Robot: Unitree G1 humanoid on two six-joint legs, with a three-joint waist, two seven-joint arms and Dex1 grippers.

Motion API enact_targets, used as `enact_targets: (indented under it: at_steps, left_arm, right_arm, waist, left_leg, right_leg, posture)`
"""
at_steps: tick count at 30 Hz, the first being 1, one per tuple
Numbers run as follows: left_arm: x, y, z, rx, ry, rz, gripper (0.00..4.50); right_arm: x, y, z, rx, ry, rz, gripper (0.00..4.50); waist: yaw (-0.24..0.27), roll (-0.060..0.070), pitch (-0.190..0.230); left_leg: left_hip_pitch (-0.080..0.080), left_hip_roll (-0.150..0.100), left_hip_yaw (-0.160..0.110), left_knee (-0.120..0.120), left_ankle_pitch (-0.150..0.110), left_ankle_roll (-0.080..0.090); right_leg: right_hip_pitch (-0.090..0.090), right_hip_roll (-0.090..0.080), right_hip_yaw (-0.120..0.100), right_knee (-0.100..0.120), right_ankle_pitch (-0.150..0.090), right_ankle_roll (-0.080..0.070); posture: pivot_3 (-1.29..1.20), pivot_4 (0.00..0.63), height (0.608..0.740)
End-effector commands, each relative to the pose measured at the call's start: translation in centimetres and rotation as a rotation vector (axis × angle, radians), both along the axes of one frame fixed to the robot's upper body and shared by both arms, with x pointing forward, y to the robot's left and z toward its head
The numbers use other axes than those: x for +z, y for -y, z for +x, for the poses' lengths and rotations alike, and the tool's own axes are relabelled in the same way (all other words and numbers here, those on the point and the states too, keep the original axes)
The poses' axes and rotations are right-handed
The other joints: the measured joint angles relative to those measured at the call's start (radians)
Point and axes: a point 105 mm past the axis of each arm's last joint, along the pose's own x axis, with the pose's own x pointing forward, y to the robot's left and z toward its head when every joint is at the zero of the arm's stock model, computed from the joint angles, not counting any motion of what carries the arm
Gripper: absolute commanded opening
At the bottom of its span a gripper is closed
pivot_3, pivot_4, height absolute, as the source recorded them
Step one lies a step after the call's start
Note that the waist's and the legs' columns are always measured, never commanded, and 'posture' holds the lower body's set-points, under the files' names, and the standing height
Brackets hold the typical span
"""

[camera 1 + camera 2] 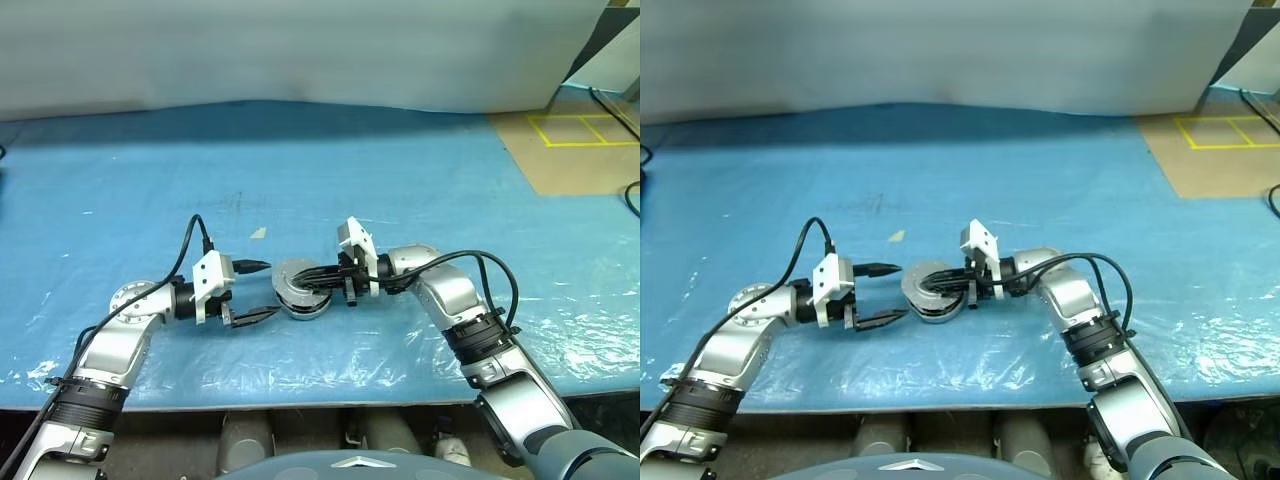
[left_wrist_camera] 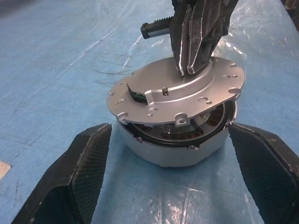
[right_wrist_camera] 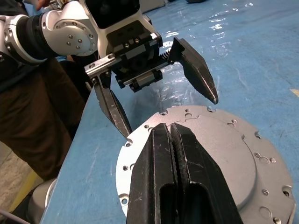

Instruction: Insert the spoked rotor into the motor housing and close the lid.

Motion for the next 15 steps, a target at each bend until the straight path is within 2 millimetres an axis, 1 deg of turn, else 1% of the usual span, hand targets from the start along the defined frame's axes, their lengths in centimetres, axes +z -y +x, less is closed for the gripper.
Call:
enact_targets:
  at_steps: [1,6,9,10,15]
  left_arm:
    - [0.6,-0.1,0.3,0.003,0.03,-0.002,4.23]
    - [0.6,-0.3,0.3,0.006,0.026,0.0,4.23]
    - [0.6,-0.3,0.2,0.006,0.024,0.001,4.23]
    - [0.6,-0.3,0.2,0.006,0.024,0.001,4.23]
    - [1.3,-0.3,-0.2,0.001,0.026,-0.003,4.23]
  right_arm:
    - [-1.1,0.4,0.0,-0.003,-0.011,-0.032,0.04]
    - [-3.2,1.1,0.0,-0.017,-0.01,-0.111,0.04]
    - [-4.4,1.6,0.1,-0.02,0.012,-0.161,0.04]
    - [-4.6,1.7,0.1,-0.02,0.019,-0.167,0.04]
    - [-3.9,2.1,0.6,-0.027,0.063,-0.158,0.04]
  waist:
    - [0.0,0.0,0.0]
    - [-0.001,0.0,0.0]
    - [-0.001,0.0,0.0]
    - [-0.001,0.0,0.0]
    - [0.0,0.0,0.0]
  left_leg:
    - [0.0,0.0,0.0,0.0,0.0,0.0]
    - [0.0,0.0,0.0,0.0,0.0,0.0]
    - [0.001,0.0,0.0,-0.001,0.0,0.0]
    - [0.002,0.0,0.0,-0.001,0.0,0.0]
    - [0.006,0.0,0.0,0.0,0.0,0.0]
  right_leg:
    - [0.0,0.0,0.0,0.0,0.0,0.0]
    - [0.001,0.0,0.0,0.0,0.0,0.0]
    - [0.004,0.0,0.0,0.0,0.0,0.0]
    - [0.005,0.0,0.0,0.0,0.0,0.0]
    - [0.01,-0.001,0.0,0.0,0.0,0.0]
  posture:
    - [0.0,0.15,0.74]
    - [0.0,0.15,0.74]
    - [0.0,0.15,0.74]
    - [0.0,0.15,0.74]
    - [0.0,0.15,0.74]
